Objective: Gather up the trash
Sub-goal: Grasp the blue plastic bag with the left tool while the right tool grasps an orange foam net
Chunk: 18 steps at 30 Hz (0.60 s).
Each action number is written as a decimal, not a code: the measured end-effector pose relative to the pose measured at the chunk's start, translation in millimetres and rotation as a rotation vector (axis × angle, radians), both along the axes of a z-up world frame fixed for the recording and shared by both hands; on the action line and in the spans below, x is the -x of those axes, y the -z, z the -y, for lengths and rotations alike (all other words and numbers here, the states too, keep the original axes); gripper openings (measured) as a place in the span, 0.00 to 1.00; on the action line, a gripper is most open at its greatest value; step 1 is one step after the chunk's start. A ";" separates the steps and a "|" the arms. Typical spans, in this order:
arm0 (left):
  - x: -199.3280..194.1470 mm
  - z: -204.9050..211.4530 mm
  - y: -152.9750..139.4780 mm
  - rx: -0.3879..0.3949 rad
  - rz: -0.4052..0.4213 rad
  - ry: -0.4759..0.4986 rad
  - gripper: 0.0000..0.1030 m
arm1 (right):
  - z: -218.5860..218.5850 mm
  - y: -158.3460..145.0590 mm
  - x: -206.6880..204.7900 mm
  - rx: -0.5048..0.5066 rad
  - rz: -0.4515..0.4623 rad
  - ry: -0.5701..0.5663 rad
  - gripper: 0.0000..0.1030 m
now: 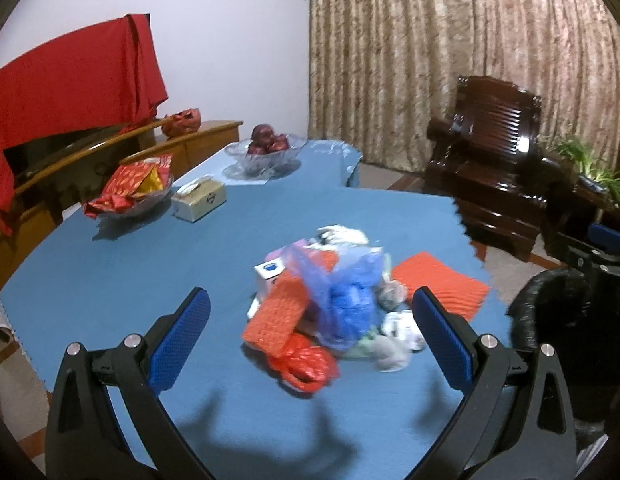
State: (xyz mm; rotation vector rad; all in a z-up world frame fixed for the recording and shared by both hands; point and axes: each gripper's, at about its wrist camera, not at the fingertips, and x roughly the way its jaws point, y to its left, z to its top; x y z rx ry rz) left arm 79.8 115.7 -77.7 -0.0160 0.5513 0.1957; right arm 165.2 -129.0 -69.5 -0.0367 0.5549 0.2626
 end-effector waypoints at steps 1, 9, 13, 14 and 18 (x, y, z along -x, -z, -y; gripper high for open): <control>-5.2 -4.2 3.4 0.000 -0.006 -0.005 0.95 | -5.7 5.9 -9.3 0.004 -0.013 -0.008 0.94; -38.4 -20.6 26.2 0.014 -0.036 -0.031 0.95 | -30.8 56.3 -66.6 0.032 -0.140 -0.011 0.89; -52.8 -24.9 36.3 0.021 -0.051 -0.032 0.95 | -36.8 76.8 -86.1 0.046 -0.191 0.012 0.87; -55.2 -24.1 38.6 0.023 -0.052 -0.031 0.95 | -38.1 81.4 -90.6 0.055 -0.204 0.022 0.87; -63.8 -25.8 46.5 0.032 -0.062 -0.023 0.95 | -40.3 94.1 -102.3 0.076 -0.238 0.043 0.86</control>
